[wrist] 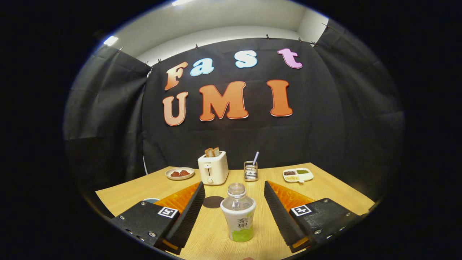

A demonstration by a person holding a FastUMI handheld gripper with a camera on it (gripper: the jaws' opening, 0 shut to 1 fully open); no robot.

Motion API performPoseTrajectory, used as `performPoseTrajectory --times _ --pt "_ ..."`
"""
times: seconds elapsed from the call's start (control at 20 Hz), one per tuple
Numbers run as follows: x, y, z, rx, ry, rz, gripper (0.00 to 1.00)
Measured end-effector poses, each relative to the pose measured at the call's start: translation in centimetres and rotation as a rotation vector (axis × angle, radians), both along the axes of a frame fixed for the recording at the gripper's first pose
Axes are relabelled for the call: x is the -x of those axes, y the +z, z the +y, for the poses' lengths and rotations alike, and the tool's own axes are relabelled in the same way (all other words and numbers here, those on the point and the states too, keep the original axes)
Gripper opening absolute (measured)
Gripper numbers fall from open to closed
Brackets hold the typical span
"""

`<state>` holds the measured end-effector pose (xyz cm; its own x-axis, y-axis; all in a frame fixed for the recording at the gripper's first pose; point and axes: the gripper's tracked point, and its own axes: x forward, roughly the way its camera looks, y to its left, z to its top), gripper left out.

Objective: Take the bottle from table, then pour the juice into the cup, finally place the bottle on the coaster

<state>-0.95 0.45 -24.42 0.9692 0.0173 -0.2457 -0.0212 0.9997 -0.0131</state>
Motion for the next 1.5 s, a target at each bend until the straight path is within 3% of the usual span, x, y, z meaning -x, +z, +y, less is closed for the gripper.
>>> performPoseTrajectory --times 0.65,0.85,1.0,1.25,1.5 --pt "-0.6 -11.8 -0.8 -0.002 -0.070 0.209 0.97" --pt "-1.2 -13.4 -1.5 0.014 -0.124 0.217 0.86" --pt "-1.5 -13.5 -1.8 0.035 -0.162 0.193 0.65" --pt "-1.3 -12.7 -0.9 0.101 -0.144 0.210 0.56" --pt "-1.7 -10.3 0.5 0.292 -0.097 0.162 0.51"
